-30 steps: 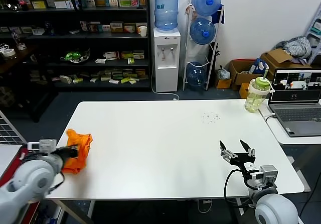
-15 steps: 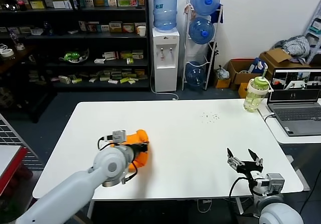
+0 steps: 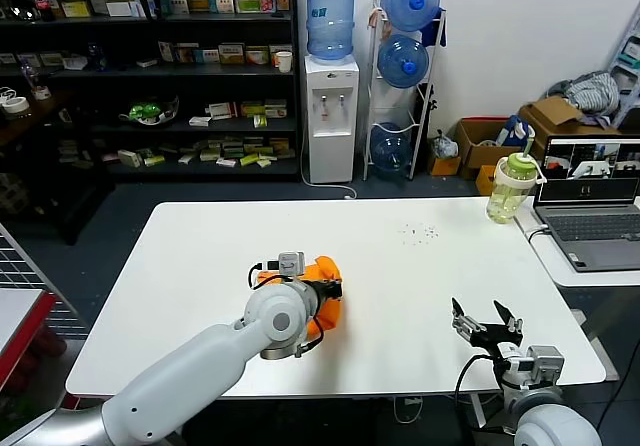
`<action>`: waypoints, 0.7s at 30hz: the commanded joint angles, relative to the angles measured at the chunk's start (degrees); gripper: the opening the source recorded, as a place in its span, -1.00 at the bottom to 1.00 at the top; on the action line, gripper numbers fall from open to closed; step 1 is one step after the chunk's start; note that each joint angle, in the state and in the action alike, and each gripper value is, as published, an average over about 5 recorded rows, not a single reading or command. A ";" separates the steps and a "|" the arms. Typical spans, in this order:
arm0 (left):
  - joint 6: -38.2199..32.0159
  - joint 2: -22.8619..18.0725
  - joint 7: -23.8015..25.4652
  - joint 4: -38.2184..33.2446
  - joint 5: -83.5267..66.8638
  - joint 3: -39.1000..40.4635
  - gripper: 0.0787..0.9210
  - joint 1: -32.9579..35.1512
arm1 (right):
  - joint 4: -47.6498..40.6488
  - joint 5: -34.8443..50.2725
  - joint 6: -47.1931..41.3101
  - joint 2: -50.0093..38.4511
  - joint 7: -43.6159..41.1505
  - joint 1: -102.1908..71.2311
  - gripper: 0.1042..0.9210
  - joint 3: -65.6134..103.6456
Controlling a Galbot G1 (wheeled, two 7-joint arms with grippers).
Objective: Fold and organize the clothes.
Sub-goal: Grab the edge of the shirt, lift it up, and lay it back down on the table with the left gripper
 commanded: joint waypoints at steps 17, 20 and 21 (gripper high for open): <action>-0.04 -12.61 -0.07 8.30 4.61 4.78 -0.94 -3.24 | 0.06 0.11 -0.07 0.27 0.08 -0.12 0.76 0.02; -0.18 -12.77 0.52 8.23 5.06 4.17 -0.84 -3.19 | -0.04 0.07 0.17 0.27 -0.15 -0.15 0.76 0.01; -0.20 -12.87 0.61 8.17 5.04 3.89 -0.78 -3.16 | -0.08 0.05 0.35 0.27 -0.31 -0.13 0.76 0.00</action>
